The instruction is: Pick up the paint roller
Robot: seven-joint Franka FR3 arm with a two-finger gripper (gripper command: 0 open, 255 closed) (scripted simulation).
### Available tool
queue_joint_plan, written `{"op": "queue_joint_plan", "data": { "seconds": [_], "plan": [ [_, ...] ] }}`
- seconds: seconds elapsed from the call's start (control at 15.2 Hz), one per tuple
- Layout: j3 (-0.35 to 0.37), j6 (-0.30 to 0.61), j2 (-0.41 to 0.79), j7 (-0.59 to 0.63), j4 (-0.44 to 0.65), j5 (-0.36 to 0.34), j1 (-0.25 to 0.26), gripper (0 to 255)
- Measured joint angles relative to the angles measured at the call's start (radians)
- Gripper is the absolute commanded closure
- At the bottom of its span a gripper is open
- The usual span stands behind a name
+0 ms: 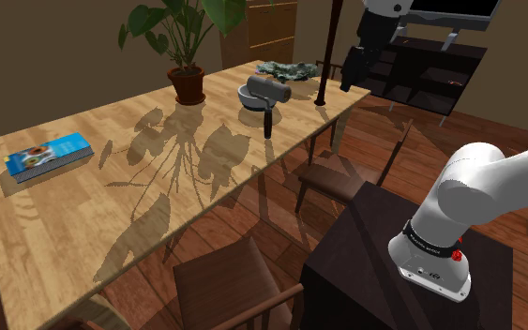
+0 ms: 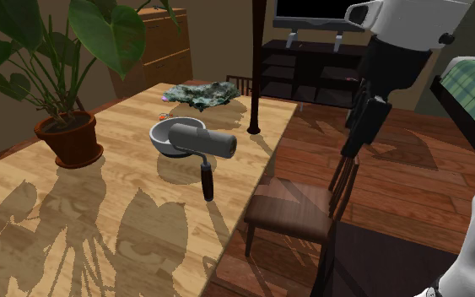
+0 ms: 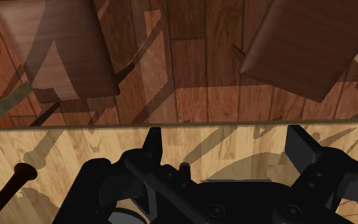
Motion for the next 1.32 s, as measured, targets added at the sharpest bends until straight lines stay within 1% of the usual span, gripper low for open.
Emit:
{"op": "queue_joint_plan", "data": {
  "seconds": [0.07,0.26,0.46,0.66,0.99,1.19,1.32],
  "plan": [
    [0.000,0.000,0.000,0.000,0.000,0.000,0.000,0],
    [-0.011,0.033,0.078,-0.013,0.032,-0.003,-0.004,0],
    [-0.036,0.068,0.206,-0.041,0.110,-0.010,-0.012,0],
    [-0.043,0.105,0.326,-0.049,0.175,-0.006,-0.012,0],
    [-0.072,0.125,0.546,-0.091,0.344,0.000,-0.020,0],
    [-0.083,0.125,0.669,-0.111,0.449,0.009,-0.024,0],
    [-0.092,0.109,0.760,-0.126,0.543,0.016,-0.028,0]
  ]
}}
